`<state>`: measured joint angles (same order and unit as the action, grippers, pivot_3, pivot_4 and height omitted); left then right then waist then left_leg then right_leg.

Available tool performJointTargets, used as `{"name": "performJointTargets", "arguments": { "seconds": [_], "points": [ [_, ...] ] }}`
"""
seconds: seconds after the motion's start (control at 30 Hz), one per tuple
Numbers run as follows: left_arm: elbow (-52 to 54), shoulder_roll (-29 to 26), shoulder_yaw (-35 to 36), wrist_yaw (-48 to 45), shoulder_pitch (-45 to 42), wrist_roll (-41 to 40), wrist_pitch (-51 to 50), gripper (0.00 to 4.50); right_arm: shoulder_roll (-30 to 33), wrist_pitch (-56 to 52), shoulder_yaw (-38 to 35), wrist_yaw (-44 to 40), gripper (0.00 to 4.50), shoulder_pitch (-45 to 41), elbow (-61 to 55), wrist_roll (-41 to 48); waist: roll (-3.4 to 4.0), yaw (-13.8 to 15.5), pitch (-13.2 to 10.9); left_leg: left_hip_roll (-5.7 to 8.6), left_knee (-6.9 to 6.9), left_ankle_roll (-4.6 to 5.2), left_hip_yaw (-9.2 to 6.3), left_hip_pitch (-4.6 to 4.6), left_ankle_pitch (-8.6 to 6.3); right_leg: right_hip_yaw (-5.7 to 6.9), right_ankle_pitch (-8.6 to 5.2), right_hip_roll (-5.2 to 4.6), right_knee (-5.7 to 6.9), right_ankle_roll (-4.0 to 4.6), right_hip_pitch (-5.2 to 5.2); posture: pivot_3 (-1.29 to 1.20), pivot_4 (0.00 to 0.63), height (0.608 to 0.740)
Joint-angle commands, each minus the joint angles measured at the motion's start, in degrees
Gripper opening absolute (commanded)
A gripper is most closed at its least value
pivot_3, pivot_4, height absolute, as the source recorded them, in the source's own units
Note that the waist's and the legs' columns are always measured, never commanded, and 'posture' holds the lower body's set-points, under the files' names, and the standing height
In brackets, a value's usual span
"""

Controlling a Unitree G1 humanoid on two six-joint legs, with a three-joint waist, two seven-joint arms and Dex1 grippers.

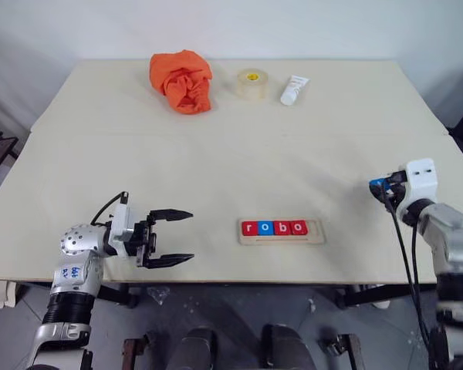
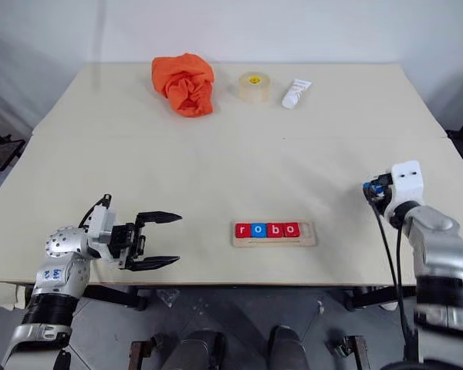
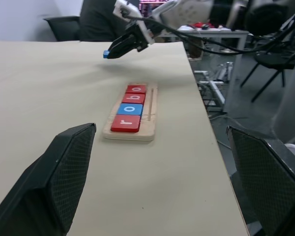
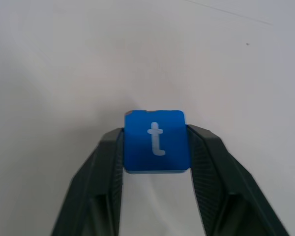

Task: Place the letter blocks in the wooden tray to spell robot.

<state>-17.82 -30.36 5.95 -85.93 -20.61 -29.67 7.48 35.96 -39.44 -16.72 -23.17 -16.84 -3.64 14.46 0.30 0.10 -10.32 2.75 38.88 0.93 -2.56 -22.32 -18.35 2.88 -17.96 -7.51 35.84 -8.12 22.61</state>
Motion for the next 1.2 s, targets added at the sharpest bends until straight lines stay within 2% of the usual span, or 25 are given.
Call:
{"name": "performJointTargets", "arguments": {
  "seconds": [0.03,0.3,0.4,0.57,0.7,0.87,1.03,1.2],
  "points": [
    [-4.0,0.1,0.2,-2.4,-3.4,-0.2,1.5,4.50,-2.4,-11.6,-2.1,4.9,1.48,5.1,-20.4,3.0,0.00,0.0,0.0,0.01,0.00,0.00,-0.01,0.00,0.00,0.00,0.00,0.00,0.00,0.00,0.00,0.00,0.150,0.740],
    [-9.0,0.9,-1.4,-5.4,-7.9,-0.2,2.3,4.50,-9.0,-22.7,-2.8,10.7,1.48,13.5,-35.8,4.3,0.00,0.0,0.0,0.09,-0.06,0.04,0.02,0.08,0.01,-0.11,0.00,0.00,0.07,0.00,0.01,0.00,0.150,0.740],
    [-9.4,0.8,-2.0,-5.8,-8.3,-0.4,2.1,4.50,-11.1,-22.0,-1.8,11.6,1.48,17.2,-36.8,3.5,0.00,0.0,0.0,0.10,-0.12,0.04,-0.01,0.07,0.01,-0.11,0.00,0.01,0.06,0.00,0.02,0.00,0.150,0.740],
    [-9.6,0.8,-2.6,-5.8,-8.7,-0.5,2.3,4.50,-12.5,-20.5,-1.0,11.9,1.48,18.6,-36.7,3.3,0.00,-0.2,0.0,0.19,-0.13,0.12,0.06,0.11,0.05,-0.08,0.00,0.01,0.08,-0.01,0.02,0.00,0.150,0.740],
    [-8.7,1.0,-2.9,-5.6,-8.4,-0.7,2.2,4.50,-11.8,-18.9,-0.7,9.8,2.79,19.8,-37.2,4.4,0.00,-0.1,0.0,0.16,-0.17,0.11,0.06,0.14,0.05,-0.08,0.00,0.03,0.08,0.00,0.03,0.00,0.150,0.740],
    [-7.6,1.1,-3.4,-5.7,-7.9,-1.2,1.6,4.50,-6.7,-16.7,-1.4,4.5,4.48,21.0,-36.7,5.2,0.00,-0.1,0.0,0.22,-0.19,0.15,0.09,0.14,0.06,-0.06,0.02,0.02,0.08,-0.03,0.03,0.00,0.150,0.740],
    [-6.7,1.3,-4.0,-4.7,-7.4,-1.0,1.1,4.50,7.1,-11.4,-3.6,-9.7,4.48,22.1,-32.2,7.3,-0.01,0.0,0.0,0.24,-0.20,0.20,0.08,0.13,0.08,-0.05,0.02,0.01,0.03,-0.05,-0.02,0.00,0.150,0.740],
    [-5.9,1.9,-4.1,-4.1,-6.8,-1.0,1.5,4.50,20.7,-0.6,-1.5,-24.9,4.48,18.5,-20.3,6.7,-0.08,-0.1,0.0,0.26,-0.21,0.27,0.13,0.14,0.11,-0.03,0.05,0.00,-0.20,-0.09,-0.09,0.00,0.150,0.740]
  ]
}}
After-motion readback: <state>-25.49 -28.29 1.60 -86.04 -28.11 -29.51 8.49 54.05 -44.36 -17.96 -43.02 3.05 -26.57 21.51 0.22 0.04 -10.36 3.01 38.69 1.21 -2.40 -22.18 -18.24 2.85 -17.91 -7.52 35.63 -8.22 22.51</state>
